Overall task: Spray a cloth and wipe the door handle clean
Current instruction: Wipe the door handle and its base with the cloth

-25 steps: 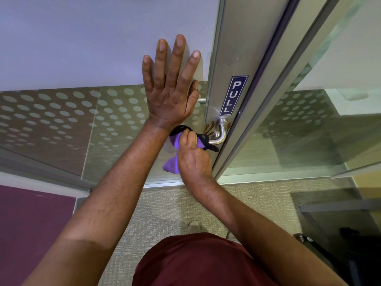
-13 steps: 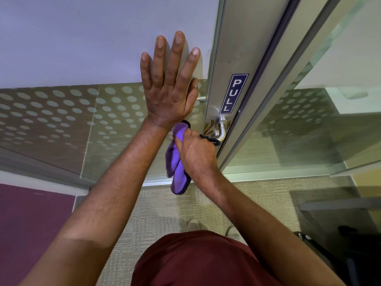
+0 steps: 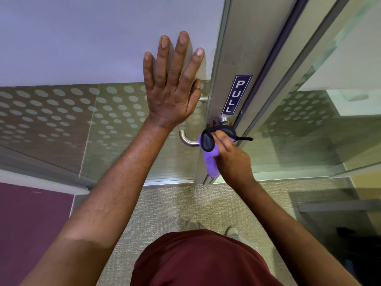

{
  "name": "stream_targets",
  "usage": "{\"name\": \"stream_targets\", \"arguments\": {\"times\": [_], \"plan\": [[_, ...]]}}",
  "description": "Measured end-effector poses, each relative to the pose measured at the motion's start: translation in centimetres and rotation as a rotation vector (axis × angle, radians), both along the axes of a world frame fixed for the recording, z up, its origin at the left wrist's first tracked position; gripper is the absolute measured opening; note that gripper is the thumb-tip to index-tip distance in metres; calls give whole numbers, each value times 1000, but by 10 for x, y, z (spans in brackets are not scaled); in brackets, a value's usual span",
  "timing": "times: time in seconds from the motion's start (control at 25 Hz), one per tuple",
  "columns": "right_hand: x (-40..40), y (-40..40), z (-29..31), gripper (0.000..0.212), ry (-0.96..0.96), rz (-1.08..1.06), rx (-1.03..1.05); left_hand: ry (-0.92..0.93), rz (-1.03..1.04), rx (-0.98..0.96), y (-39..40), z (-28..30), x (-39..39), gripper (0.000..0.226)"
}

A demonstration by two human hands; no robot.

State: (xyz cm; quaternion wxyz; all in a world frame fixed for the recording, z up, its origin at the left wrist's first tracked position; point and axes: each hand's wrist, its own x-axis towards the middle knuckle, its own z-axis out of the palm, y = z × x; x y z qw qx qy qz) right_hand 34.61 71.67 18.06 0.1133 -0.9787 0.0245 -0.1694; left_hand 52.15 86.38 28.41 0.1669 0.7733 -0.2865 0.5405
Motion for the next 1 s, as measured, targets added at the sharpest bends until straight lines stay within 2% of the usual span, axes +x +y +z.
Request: {"name": "stream_targets", "arguments": {"times": [0.24,0.36,0.48,0.64,0.84,1.0], "plan": [[-2,-22,5,50,62,109,447,5,7,-5,1,-1,0,53],[-2,-17,6,51,32,98,536,13,4,-4,2,-2,0,53],[1,7,4,53,56,-53,554,15,2,-11,1,0,-1,55],[2,55,9,51,-5,-129,235,7,7,-9,1,-1,1,55],[22,99,23,55,242,-99,-308,0,-5,-16,0,-2,1,53],[44,117,55,54,390,-182,-332,14,4,-15,-1,0,-1,55]]}}
